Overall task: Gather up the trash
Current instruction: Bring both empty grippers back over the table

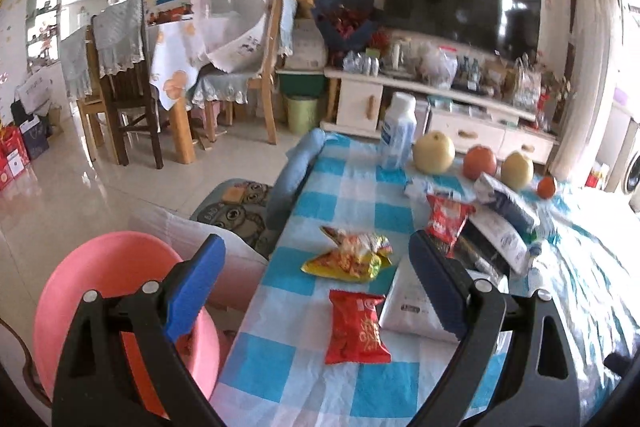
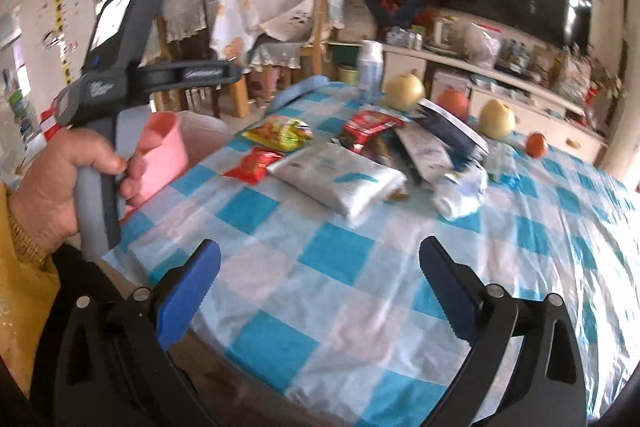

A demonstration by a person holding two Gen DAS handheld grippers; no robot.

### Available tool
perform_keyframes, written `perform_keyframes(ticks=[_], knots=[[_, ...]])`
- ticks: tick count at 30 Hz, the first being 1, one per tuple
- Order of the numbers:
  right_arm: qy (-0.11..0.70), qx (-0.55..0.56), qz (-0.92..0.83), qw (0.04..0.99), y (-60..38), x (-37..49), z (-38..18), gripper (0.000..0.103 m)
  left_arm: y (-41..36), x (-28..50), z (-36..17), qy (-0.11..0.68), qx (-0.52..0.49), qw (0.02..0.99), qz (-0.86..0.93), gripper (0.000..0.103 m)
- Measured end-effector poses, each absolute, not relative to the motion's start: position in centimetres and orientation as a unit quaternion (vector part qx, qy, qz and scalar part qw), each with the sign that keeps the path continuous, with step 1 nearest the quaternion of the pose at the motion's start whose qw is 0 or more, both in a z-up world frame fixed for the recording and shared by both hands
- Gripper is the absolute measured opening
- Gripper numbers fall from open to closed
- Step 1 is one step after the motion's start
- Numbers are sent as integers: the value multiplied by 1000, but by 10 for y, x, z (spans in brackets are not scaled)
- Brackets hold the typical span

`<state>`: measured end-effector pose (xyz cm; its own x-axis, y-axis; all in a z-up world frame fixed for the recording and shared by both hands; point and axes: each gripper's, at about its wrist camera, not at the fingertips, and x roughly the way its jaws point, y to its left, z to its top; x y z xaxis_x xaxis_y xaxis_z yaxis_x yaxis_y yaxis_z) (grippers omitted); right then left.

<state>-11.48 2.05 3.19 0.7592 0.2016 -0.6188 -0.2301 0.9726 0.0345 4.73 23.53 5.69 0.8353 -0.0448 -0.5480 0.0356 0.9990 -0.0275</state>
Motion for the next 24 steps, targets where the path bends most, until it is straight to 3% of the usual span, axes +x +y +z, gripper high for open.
perform_keyframes(ticks=[17,24], knots=[[360,106,26,926,-102,-78,31,98,153,71,22,368,-3,920,-133,93],[352,105,-16,930,-147,-54,34,98,143,84,-11,472,-77,872,-107,93]])
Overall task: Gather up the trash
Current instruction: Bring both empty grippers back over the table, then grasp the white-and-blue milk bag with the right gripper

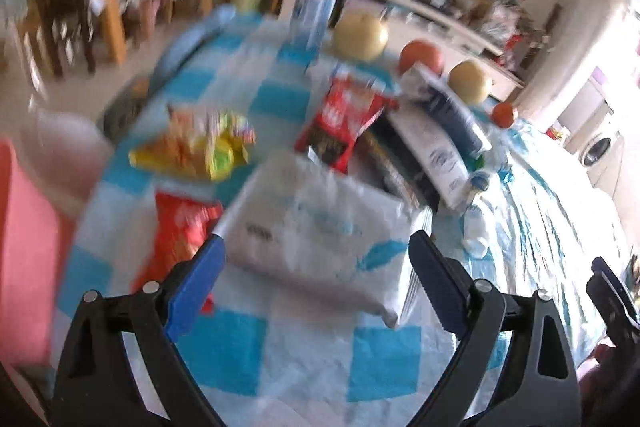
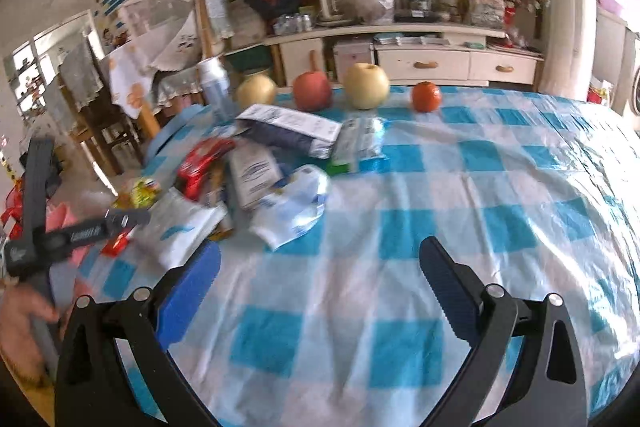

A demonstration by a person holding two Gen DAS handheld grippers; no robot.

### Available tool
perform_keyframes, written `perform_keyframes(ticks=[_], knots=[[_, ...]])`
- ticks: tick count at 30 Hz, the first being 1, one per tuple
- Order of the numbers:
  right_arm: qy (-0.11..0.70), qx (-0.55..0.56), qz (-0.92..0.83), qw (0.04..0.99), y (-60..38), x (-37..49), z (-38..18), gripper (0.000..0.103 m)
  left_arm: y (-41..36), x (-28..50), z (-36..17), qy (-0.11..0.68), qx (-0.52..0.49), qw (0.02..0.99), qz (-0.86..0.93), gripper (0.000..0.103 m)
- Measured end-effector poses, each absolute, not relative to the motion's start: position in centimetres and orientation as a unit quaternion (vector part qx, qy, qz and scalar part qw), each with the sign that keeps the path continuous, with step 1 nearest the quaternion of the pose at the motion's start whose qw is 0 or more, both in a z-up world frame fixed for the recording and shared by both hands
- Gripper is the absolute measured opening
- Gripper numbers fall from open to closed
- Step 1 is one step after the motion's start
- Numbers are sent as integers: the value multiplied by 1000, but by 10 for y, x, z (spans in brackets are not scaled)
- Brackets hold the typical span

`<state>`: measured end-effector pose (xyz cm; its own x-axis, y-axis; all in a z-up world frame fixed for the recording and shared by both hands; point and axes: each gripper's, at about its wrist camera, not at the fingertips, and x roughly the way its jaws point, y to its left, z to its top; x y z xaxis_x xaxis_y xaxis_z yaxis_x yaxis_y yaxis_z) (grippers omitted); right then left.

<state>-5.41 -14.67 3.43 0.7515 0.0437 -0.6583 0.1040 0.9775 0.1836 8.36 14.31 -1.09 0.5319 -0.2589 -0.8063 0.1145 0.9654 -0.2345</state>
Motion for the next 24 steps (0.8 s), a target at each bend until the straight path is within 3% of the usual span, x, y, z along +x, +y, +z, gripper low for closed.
perform_keyframes(ticks=[6,12,18,24], knots=[[389,122,-37,912,-174,-18,17,98,143,96,-33,503,-178,841,-91,93],[408,120,-35,904,-185,15,6,98,131,114,-30,498,-169,848,-70,93],[415,149,-24,897,-206,49,-4,98,101,125,-22,481,-63,874,-30,93],[406,179,-27,896,-227,86,-10,97,90,130,-25,472,-78,878,-10,93]])
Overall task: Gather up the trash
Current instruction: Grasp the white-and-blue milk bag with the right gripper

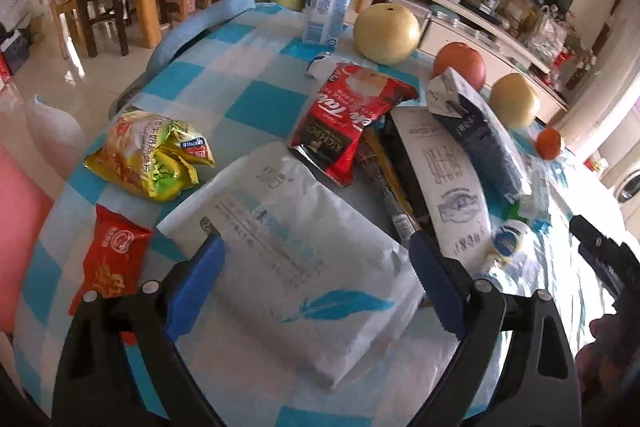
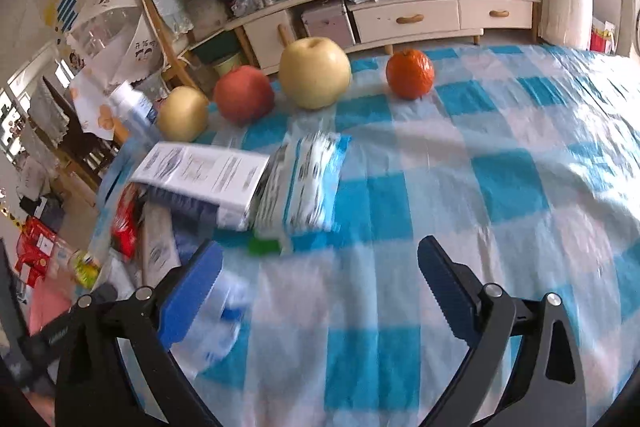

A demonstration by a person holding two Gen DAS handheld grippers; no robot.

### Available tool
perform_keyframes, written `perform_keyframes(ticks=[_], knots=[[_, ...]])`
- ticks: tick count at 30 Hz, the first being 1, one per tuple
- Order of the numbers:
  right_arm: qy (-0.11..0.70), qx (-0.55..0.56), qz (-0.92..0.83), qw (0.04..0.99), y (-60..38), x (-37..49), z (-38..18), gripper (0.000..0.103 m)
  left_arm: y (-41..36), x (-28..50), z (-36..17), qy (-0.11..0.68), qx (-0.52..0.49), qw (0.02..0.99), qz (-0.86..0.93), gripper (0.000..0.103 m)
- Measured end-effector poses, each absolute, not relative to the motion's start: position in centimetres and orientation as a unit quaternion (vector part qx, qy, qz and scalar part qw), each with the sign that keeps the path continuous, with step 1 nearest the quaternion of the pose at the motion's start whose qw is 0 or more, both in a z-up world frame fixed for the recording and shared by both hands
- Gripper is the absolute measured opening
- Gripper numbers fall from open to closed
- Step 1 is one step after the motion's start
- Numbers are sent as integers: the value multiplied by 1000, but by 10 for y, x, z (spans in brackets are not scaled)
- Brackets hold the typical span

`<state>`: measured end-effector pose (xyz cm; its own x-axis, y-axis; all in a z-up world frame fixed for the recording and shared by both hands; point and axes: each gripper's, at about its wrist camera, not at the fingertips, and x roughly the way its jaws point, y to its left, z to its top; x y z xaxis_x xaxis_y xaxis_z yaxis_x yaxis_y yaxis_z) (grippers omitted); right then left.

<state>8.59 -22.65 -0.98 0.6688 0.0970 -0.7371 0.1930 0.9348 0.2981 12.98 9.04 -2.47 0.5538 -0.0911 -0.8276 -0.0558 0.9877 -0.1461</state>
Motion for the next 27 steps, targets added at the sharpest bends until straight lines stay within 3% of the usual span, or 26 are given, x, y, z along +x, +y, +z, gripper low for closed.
perform_keyframes(ticks=[2,4,8,16,18,21,25,27], knots=[[410,166,-32,896,-228,99,-13,92,87,133,-28,468,-55,882,7,93],[419,150,-34,895,-227,113,-17,80,84,134,-29,466,-42,884,10,94],[434,135,-22,891,-224,133,-30,79,78,138,-35,464,-9,886,17,99],[446,84,-8,891,-205,148,-41,77,69,137,-39,467,49,883,21,99],[443,77,-7,893,-204,147,-41,55,70,134,-39,467,49,883,17,98],[443,72,-6,894,-204,147,-39,52,72,130,-38,464,44,885,7,92],[447,111,8,887,-212,141,-37,47,68,119,-32,456,48,889,-12,75],[449,113,9,886,-213,136,-36,45,67,114,-31,455,49,889,-18,74]])
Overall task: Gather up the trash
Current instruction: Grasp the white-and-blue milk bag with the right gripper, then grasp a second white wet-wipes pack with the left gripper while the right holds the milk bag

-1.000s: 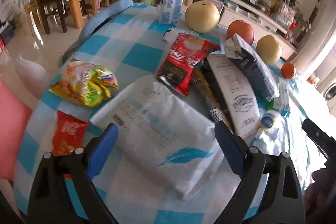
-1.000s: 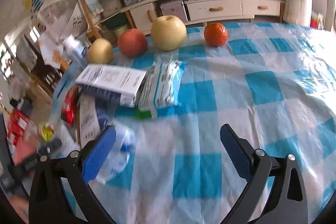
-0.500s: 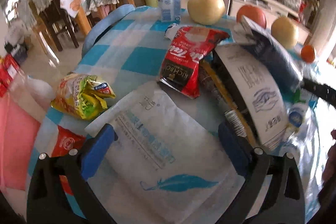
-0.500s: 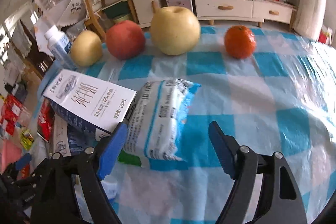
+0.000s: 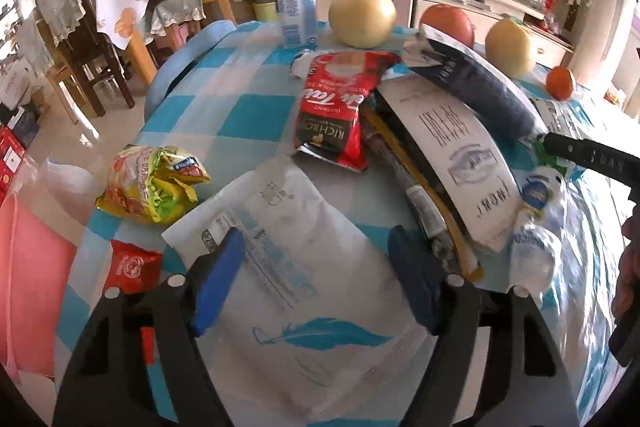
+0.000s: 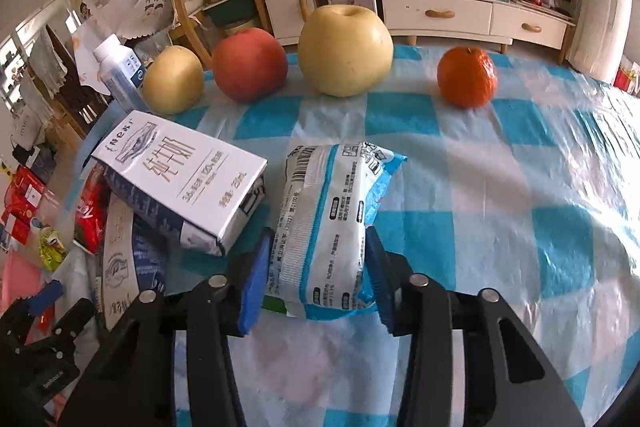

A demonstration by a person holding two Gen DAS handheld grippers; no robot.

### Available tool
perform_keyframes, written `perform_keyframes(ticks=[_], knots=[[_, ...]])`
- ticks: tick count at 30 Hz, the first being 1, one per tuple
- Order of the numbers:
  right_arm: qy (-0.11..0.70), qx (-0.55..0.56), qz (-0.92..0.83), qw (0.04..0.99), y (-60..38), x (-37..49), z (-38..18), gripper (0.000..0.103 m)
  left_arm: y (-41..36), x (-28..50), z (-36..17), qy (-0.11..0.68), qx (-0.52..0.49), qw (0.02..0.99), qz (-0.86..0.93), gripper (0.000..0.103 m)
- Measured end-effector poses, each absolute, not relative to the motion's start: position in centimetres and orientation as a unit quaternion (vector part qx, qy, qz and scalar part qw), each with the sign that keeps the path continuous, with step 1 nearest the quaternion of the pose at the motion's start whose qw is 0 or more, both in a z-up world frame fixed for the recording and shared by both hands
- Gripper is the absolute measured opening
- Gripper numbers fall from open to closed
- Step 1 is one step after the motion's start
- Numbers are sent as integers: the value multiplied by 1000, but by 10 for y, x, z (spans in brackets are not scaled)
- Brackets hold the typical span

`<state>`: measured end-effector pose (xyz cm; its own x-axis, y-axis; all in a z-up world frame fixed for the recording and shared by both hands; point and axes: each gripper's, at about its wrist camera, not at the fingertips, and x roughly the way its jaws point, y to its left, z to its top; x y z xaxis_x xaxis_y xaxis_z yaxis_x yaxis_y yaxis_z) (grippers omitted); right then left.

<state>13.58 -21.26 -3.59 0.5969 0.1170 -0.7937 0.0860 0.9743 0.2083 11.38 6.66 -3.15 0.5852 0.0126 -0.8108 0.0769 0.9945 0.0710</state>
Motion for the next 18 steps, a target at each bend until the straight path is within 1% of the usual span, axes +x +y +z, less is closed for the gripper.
perform_keyframes(ticks=[3,6,12,13,16,18], knots=[[452,100,10,886,-209,126,-35,43,70,107,-28,459,32,887,-37,72],[457,84,10,886,-203,114,-32,42,75,97,-24,468,17,880,-76,70],[469,80,15,880,-196,96,-31,42,75,77,-23,486,42,854,-182,70],[471,79,14,879,-195,94,-31,42,75,71,-22,486,50,849,-201,72],[480,70,15,874,-189,83,-30,43,84,65,-22,488,29,850,-196,84],[487,70,18,871,-187,72,-31,43,89,65,-22,491,14,855,-169,88]])
